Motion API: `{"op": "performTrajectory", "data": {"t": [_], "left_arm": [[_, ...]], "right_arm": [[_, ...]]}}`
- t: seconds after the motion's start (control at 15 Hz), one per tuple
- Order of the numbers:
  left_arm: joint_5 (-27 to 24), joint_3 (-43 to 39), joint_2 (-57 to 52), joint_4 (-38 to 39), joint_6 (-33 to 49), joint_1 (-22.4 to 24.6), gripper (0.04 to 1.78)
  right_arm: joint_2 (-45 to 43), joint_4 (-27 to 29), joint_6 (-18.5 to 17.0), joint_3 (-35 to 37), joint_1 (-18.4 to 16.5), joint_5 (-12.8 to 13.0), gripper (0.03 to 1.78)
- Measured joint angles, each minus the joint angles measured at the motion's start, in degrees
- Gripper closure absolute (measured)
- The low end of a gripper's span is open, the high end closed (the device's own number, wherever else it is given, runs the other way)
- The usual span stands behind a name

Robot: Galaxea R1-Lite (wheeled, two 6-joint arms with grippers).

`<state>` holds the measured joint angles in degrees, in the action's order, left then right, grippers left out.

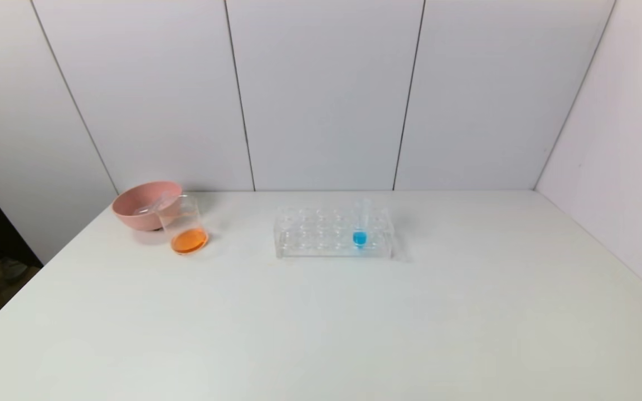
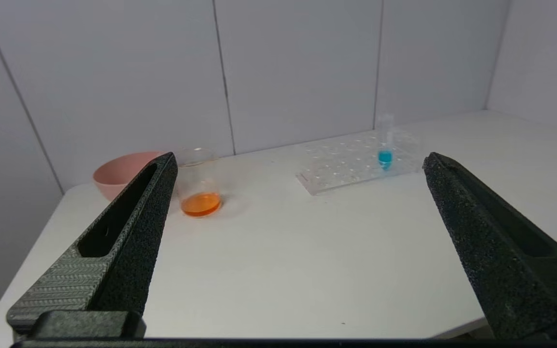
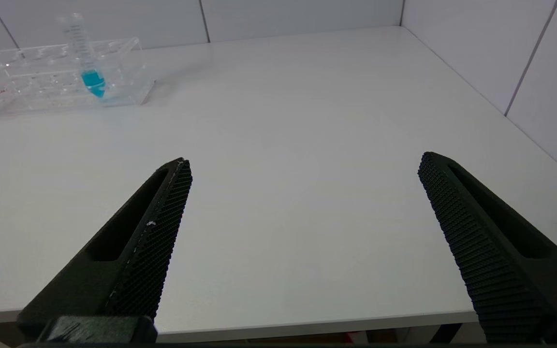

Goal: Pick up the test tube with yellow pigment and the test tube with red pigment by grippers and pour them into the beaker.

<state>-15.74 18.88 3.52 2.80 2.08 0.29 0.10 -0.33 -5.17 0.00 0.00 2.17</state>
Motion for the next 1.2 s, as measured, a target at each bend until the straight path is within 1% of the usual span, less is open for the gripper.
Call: {"op": "performTrajectory", "data": {"t": [0.13, 0.2, 0.33, 0.4, 0.47, 0.6, 0.73, 1.07, 1.2], "left_arm": [[8.41, -3.67, -2.01, 0.37, -0.4, -0.05, 0.05], [12.5, -6.84, -2.6, 0.46, -0.61, -0.05, 0.04], [19.2, -13.59, -3.25, 0.48, -1.04, -0.05, 0.05], [21.55, -15.47, -3.39, 0.44, -0.83, -0.05, 0.05], [22.3, -16.38, -3.5, 0.46, -0.22, -0.05, 0.05], [19.42, -17.63, -3.52, 0.3, -0.27, -0.05, 0.05], [17.1, -18.51, -3.55, -3.02, -1.12, -0.05, 0.04], [16.79, -18.64, -3.57, -2.65, -0.93, -0.05, 0.05], [16.97, -18.79, -3.55, -2.54, 0.44, -0.05, 0.05]], "right_arm": [[0.0, 0.0, 0.02, 0.0, 0.0, -0.05, 0.1], [0.0, 0.0, 0.02, 0.0, 0.0, 0.0, 0.1], [0.0, 0.02, 0.0, 0.0, 0.0, -0.02, 0.1], [0.0, 0.0, 0.0, 0.0, 0.0, -0.02, 0.1], [0.0, 0.02, 0.0, 0.0, 0.0, -0.02, 0.1], [0.0, 0.02, 0.0, 0.0, 0.0, -0.02, 0.1], [0.0, 0.02, 0.0, 0.0, 0.0, -0.02, 0.1], [0.0, 0.0, 0.0, 0.0, 0.0, -0.05, 0.1], [0.0, 0.02, 0.13, 0.0, 0.0, -0.05, 0.1]]}}
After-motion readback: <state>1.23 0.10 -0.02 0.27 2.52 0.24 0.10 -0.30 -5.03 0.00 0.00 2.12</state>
